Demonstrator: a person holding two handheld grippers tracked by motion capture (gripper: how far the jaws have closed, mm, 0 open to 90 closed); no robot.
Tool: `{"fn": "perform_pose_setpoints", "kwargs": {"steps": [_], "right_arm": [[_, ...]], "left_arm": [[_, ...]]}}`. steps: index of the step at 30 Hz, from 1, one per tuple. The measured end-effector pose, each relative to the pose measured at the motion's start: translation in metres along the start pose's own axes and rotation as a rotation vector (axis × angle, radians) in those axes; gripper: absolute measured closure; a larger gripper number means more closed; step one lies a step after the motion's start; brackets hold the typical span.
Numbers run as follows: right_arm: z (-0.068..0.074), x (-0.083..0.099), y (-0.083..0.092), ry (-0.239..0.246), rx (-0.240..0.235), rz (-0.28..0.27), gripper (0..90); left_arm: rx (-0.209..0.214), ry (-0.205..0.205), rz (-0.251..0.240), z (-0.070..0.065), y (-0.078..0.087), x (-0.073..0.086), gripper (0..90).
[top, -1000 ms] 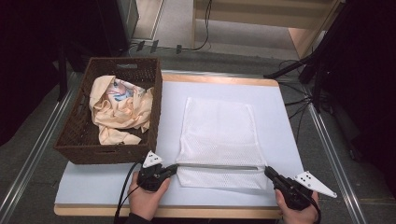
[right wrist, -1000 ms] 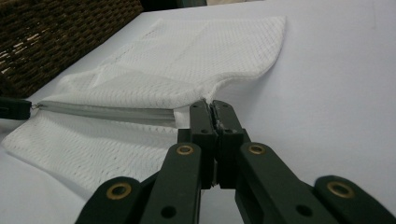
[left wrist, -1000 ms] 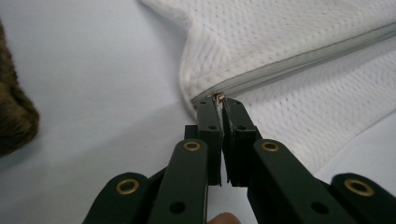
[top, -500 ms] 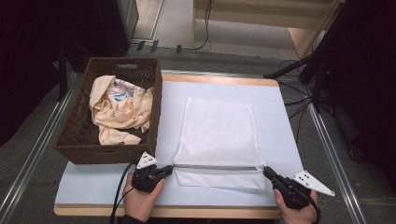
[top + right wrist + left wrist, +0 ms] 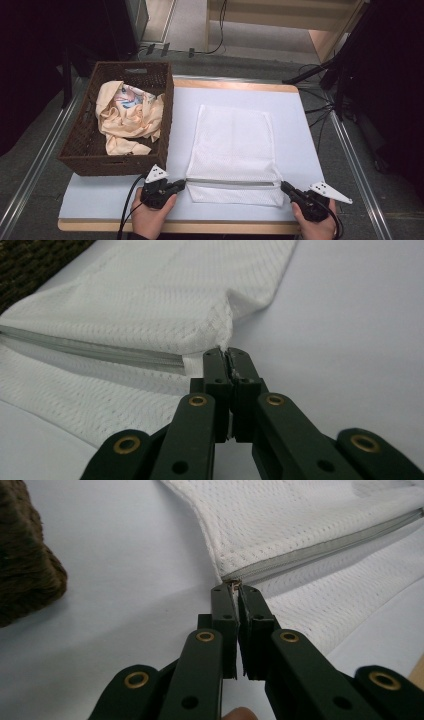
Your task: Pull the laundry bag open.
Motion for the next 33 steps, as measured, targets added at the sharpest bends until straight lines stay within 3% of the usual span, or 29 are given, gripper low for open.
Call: {"fn": "perform_pose_setpoints", "kwargs": {"steps": [5,12,18,24,28,33], "right_arm": [[-0.008,0.009,-0.003,-0.018,0.020,0.051,88.9],[-0.013,0.013,-0.006,-0.034,0.030,0.070,83.8],[-0.016,0.003,-0.001,-0.050,0.017,-0.001,62.6],[-0.005,-0.008,0.004,0.007,0.008,-0.069,57.8],[0.004,-0.009,0.004,0.042,-0.007,-0.073,55.7],[0.018,-0.015,0.004,0.062,-0.068,-0.091,53.4]], "left_arm": [[0.023,-0.006,-0.002,-0.005,-0.001,0.000,87.4],[0.046,-0.014,-0.021,-0.006,-0.003,-0.001,86.6],[0.041,-0.054,-0.074,-0.013,0.002,-0.008,73.7],[0.050,-0.108,-0.122,-0.024,0.005,-0.016,71.9],[0.047,-0.117,-0.117,-0.027,0.005,-0.015,74.0],[0.063,-0.127,-0.107,-0.032,0.002,-0.014,76.5]]}}
Point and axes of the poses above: each handheld gripper's, and its own axes: y roughly backward along the jaws, x roughly out of its underside, z roughly to its left, the point moved 9 cm from there along -y, roughly forward along the jaws, and after that the axes turned 4 degrees about -z, right-handed, at the moved point
